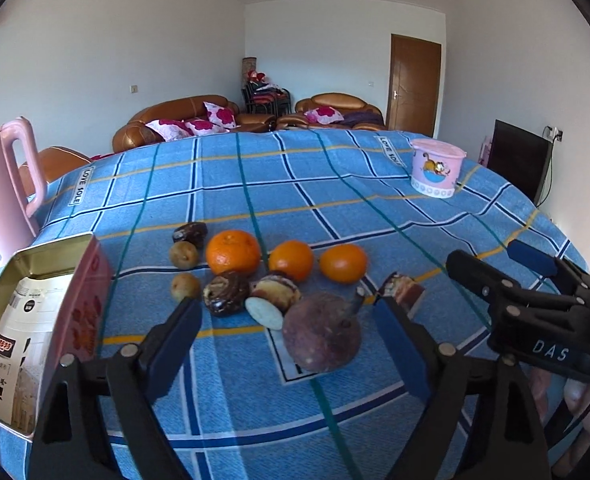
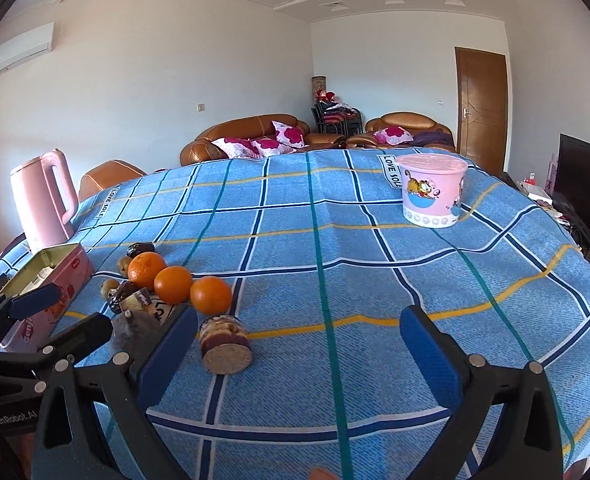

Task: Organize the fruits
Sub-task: 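Grasp the dark purple fruit with the left tool while the right tool grasps the brown cake slice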

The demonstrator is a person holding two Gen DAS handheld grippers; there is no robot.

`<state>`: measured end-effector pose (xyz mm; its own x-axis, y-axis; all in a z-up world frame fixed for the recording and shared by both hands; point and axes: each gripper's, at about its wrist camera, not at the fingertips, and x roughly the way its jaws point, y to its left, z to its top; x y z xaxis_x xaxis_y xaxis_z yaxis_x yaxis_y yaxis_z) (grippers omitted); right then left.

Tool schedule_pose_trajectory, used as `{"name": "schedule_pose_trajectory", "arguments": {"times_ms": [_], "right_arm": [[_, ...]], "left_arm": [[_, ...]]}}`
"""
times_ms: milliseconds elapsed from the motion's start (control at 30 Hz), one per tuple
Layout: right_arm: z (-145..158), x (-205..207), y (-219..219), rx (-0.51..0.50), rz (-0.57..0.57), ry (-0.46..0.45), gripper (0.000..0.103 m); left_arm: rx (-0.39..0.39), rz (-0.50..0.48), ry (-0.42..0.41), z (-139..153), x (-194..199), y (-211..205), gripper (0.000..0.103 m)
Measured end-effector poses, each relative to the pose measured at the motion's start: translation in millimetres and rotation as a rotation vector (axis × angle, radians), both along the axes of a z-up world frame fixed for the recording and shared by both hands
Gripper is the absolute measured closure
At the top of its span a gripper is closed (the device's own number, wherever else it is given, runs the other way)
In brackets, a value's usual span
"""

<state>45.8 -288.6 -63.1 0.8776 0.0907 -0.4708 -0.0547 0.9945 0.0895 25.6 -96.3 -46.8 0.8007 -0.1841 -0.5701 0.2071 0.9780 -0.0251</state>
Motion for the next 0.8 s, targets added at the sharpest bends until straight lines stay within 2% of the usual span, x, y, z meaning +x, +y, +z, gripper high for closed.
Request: {"name": "schedule_pose_trajectory", "arguments": {"times_ms": [100, 200, 400, 433, 467, 533, 600, 700, 800], "right_arm": [[-2, 0, -8, 0.022, -0.015, -0.001, 0.001], [-3, 1, -11, 0.035, -0.014, 0.000, 0.001], [-2, 0, -6, 0.026, 0.003, -0.004, 0.001], [-2, 0, -5, 0.023, 0.005, -0.003, 0.001], [-1, 1, -5, 0.023, 0.010, -0.002, 0.001], [0, 2, -2, 0.023, 0.031, -0.001, 0.004], [0, 5, 3, 0.019, 0.053, 0.004, 0.016], [-3, 12, 9, 0.000, 0.074, 0.031, 0.026], [-4, 16, 15, -0.017, 0.105, 0.044, 0.026]], "left_arm": [[0.023, -0.007, 0.028, -5, 7, -9, 0.017], [0.049, -0.005, 0.059, -9, 13, -14, 0.027], [0.031, -0.074, 0.116, -15, 19, -16, 0.043], [0.017, -0.090, 0.119, -15, 19, -15, 0.050], [0.006, -0.103, 0.118, -15, 18, -15, 0.053], [0.002, -0.107, 0.118, -15, 18, -15, 0.053], [-0.019, -0.112, 0.120, -15, 17, -12, 0.054], [-0.060, -0.107, 0.113, -12, 14, -3, 0.054], [-0.075, -0.092, 0.079, -10, 7, 7, 0.054]]}}
